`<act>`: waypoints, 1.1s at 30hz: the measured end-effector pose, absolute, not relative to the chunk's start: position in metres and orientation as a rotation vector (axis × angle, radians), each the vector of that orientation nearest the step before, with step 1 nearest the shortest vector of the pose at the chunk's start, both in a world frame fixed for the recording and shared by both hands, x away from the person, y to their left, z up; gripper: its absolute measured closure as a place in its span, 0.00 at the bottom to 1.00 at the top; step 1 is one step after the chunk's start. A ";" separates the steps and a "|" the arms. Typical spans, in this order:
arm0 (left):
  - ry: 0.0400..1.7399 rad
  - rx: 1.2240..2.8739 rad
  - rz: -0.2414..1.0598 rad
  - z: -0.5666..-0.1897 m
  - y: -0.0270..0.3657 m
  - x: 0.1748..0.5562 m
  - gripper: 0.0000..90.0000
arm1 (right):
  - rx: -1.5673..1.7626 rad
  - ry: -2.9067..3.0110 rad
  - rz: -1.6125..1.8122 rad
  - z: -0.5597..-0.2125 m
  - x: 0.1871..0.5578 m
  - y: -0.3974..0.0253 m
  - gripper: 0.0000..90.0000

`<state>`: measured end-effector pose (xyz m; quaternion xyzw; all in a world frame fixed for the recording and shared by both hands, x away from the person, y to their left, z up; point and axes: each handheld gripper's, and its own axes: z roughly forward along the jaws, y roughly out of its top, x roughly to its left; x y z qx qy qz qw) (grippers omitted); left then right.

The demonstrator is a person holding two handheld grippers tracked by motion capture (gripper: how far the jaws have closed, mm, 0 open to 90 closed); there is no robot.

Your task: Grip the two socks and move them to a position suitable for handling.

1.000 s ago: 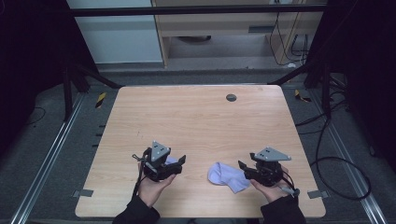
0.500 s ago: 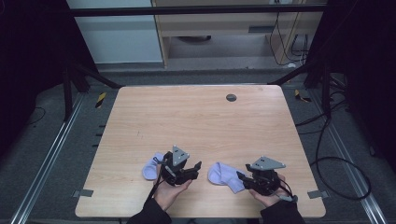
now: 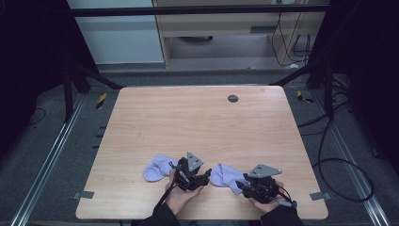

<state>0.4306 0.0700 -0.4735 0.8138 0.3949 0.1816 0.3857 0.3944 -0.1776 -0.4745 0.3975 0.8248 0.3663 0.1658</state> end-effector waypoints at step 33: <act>1.021 2.145 0.315 -0.497 0.050 0.434 0.92 | 1.093 2.531 0.946 -0.491 0.394 -0.162 0.93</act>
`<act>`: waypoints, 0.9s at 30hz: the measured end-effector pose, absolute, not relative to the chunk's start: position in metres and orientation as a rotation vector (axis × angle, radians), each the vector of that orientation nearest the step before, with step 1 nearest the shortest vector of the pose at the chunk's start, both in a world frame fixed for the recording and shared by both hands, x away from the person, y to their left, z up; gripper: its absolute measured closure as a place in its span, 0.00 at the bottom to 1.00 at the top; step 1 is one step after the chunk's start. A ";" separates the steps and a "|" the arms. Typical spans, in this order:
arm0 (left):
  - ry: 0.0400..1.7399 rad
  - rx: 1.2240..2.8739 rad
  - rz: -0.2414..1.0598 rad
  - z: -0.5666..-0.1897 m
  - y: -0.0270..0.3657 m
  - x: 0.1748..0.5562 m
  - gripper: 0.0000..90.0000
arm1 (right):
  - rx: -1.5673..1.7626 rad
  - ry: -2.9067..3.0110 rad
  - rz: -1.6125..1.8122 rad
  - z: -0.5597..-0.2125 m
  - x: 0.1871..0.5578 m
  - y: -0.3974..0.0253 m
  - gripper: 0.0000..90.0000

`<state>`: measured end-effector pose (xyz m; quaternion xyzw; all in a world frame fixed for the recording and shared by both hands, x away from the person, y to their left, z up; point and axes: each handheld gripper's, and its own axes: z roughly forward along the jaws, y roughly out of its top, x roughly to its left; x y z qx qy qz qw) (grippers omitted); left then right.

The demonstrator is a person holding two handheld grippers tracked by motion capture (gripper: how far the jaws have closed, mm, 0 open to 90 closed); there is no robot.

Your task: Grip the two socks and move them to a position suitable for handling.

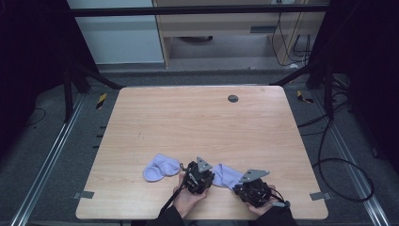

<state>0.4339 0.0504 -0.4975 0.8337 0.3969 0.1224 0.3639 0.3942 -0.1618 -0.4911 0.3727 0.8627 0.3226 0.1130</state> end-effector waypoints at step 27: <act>0.964 2.160 0.294 -0.496 0.055 0.436 0.98 | 1.296 2.174 1.132 -0.460 0.425 -0.181 0.93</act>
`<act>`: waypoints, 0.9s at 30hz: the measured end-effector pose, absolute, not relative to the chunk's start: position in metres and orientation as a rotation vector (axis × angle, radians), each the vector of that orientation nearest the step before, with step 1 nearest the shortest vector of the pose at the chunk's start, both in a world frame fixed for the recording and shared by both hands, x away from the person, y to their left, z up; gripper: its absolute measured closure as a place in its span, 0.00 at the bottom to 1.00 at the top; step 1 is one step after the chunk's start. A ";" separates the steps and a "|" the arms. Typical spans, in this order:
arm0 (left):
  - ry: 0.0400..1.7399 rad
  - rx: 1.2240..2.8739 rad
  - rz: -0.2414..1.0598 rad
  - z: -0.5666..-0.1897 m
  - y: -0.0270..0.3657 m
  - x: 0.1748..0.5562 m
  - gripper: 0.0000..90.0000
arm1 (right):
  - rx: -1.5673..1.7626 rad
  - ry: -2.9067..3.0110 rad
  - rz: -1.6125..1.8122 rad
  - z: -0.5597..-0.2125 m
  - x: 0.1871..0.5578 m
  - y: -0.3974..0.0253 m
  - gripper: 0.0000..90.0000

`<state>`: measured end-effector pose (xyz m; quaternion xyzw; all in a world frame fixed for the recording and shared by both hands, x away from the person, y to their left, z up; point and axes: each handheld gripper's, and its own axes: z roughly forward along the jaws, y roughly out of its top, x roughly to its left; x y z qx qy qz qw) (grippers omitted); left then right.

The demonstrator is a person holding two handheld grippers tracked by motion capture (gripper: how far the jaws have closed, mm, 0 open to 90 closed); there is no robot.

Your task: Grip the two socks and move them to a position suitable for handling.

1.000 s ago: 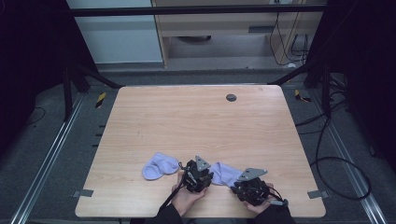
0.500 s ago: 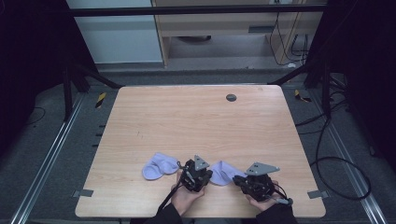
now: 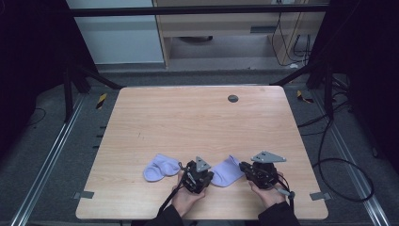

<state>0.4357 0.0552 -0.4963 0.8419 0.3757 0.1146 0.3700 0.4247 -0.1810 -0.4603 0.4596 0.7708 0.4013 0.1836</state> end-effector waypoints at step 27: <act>1.022 2.122 0.314 -0.490 0.062 0.438 0.71 | 1.376 2.092 0.960 -0.476 0.451 -0.223 0.66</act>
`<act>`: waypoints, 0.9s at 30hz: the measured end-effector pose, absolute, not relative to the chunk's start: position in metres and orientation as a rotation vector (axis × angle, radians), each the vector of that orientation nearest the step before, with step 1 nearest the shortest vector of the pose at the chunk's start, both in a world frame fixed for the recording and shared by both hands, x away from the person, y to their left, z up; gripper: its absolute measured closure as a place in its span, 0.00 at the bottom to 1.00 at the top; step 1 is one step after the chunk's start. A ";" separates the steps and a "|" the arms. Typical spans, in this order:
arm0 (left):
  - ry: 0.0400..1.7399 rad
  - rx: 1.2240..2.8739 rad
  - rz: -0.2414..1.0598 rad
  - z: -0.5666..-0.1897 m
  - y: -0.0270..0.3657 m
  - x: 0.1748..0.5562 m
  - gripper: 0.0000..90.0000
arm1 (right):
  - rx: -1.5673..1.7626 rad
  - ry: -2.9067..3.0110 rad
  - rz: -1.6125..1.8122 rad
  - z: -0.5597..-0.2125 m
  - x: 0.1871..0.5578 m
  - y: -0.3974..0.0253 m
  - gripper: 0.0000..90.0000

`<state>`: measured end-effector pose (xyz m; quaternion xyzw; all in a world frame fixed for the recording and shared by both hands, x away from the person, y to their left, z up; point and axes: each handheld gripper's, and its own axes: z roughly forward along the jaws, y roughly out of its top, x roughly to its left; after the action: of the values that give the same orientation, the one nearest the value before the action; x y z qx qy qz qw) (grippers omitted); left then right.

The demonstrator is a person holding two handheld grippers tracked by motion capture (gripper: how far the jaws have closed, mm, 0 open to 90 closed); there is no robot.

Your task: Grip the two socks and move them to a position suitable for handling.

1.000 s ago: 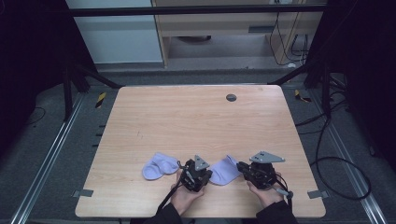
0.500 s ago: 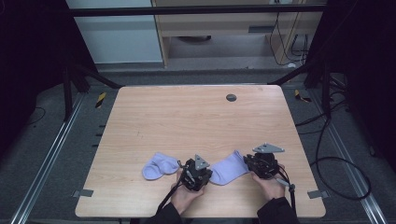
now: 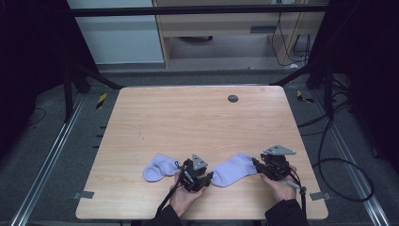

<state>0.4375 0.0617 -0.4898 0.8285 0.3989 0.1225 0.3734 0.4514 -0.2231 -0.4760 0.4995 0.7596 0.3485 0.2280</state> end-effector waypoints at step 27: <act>1.023 2.122 0.324 -0.487 0.053 0.451 0.99 | 1.411 2.193 0.918 -0.481 0.441 -0.221 0.98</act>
<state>0.4514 0.0529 -0.4869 0.8282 0.3993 0.1264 0.3724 0.4409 -0.2214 -0.4815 0.5012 0.7793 0.3262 0.1874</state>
